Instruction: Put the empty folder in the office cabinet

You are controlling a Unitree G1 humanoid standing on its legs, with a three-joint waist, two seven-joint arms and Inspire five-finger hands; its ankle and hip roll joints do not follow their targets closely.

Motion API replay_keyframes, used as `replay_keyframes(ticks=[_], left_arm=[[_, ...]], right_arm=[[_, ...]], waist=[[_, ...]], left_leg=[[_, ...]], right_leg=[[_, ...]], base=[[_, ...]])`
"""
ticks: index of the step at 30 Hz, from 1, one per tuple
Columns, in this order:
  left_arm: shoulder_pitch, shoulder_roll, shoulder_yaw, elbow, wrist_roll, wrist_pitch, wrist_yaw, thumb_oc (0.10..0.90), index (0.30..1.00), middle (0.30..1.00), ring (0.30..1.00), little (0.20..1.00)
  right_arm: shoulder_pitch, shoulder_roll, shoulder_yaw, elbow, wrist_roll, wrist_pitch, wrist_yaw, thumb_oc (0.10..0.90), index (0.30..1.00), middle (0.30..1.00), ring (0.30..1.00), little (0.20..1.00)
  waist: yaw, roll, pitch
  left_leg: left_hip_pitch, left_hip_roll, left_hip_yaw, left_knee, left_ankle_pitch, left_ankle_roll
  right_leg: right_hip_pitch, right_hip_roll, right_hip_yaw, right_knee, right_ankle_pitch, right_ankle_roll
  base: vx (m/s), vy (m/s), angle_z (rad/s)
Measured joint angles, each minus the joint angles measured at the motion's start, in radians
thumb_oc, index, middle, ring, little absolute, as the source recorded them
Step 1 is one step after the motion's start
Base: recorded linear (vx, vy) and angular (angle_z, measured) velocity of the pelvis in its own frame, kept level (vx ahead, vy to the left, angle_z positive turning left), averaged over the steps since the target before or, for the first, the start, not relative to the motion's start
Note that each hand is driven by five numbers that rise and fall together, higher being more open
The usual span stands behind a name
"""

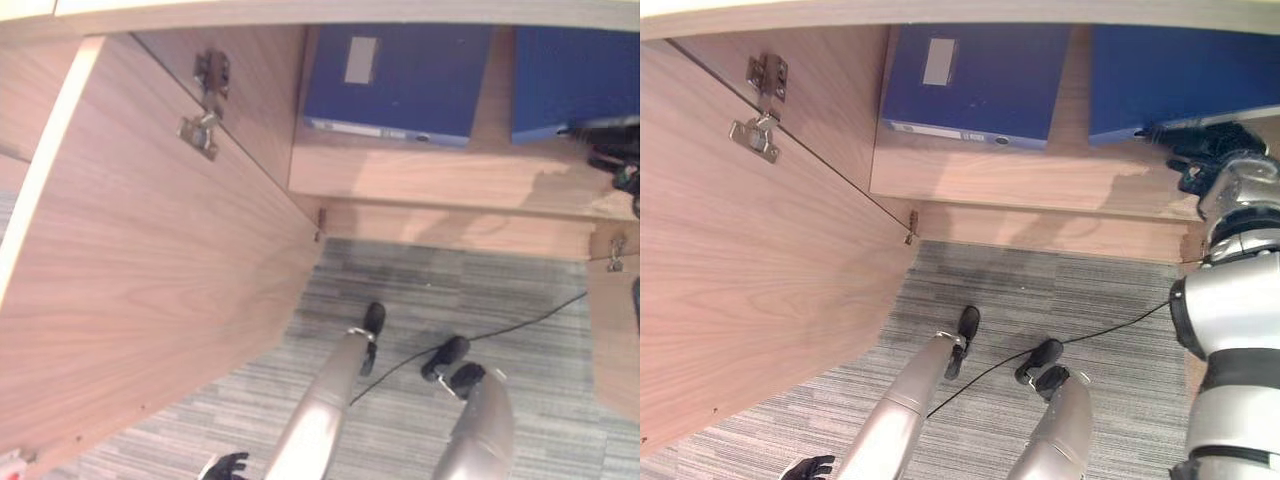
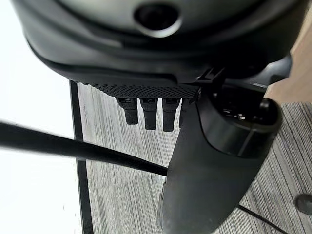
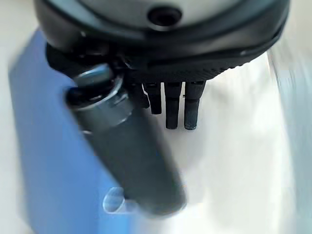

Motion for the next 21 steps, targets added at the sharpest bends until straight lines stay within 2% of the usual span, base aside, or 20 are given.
replay_keyframes(ticks=[5, 11, 16, 18, 20, 21], left_arm=[[0.000, 0.018, 0.002, -0.007, 0.026, 0.005, -0.019, 0.800, 0.900, 0.900, 0.900, 0.900], [-0.001, 0.019, 0.009, -0.013, 0.038, 0.007, -0.022, 0.800, 0.900, 0.900, 0.900, 0.900], [-0.001, 0.020, 0.032, -0.019, 0.038, 0.005, -0.040, 0.800, 0.900, 0.900, 0.900, 0.900], [-0.001, 0.021, 0.051, -0.022, 0.038, 0.005, -0.039, 0.800, 0.900, 0.900, 0.900, 0.900], [-0.001, 0.021, 0.051, -0.025, 0.038, 0.001, -0.039, 0.800, 0.900, 0.900, 0.900, 0.900], [-0.001, 0.021, 0.065, -0.024, 0.038, 0.001, -0.036, 0.800, 0.900, 0.900, 0.900, 0.900]], right_arm=[[-0.003, -0.034, 0.128, -0.065, -0.153, 0.025, 0.111, 0.800, 0.900, 0.900, 0.900, 0.900], [-0.002, -0.060, 0.221, -0.176, -0.201, 0.027, 0.184, 0.800, 0.900, 0.900, 0.900, 0.900], [-0.001, -0.078, 0.311, -0.229, -0.242, 0.012, 0.228, 0.800, 0.900, 0.900, 0.900, 0.900], [0.000, -0.104, 0.430, -0.323, -0.323, -0.007, 0.239, 0.800, 0.900, 0.900, 0.900, 0.900], [0.000, -0.131, 0.459, -0.419, -0.369, -0.016, 0.256, 0.800, 0.900, 0.900, 0.900, 0.900], [0.000, -0.180, 0.508, -0.535, -0.378, -0.029, 0.260, 0.800, 0.900, 0.900, 0.900, 0.900]], waist=[[0.002, -0.018, 0.003], [-0.020, -0.043, 0.015], [-0.020, -0.067, 0.028], [-0.021, -0.080, 0.038], [-0.022, -0.092, 0.045], [-0.026, -0.106, 0.052]], left_leg=[[0.000, 0.003, -0.004, -0.007, 0.003, -0.004], [0.002, 0.007, -0.004, -0.016, 0.010, -0.003], [0.012, 0.019, -0.001, -0.023, 0.016, -0.011], [0.029, 0.020, -0.001, -0.042, 0.019, -0.014], [0.039, 0.021, -0.001, -0.054, 0.024, -0.014], [0.041, 0.023, -0.002, -0.060, 0.025, -0.014]], right_leg=[[0.003, -0.001, -0.011, -0.003, 0.000, 0.000], [0.008, 0.003, -0.017, -0.015, 0.002, -0.003], [0.026, 0.015, -0.028, -0.038, 0.015, -0.007], [0.042, 0.018, -0.033, -0.056, 0.018, -0.003], [0.050, 0.020, -0.035, -0.065, 0.023, -0.005], [0.052, 0.025, -0.036, -0.073, 0.025, -0.004]], base=[[0.00, -0.007, 0.04], [0.00, -0.003, -0.01], [-0.01, -0.009, -0.05], [0.00, 0.000, 0.00], [0.00, 0.000, 0.00], [0.00, 0.000, 0.00]])
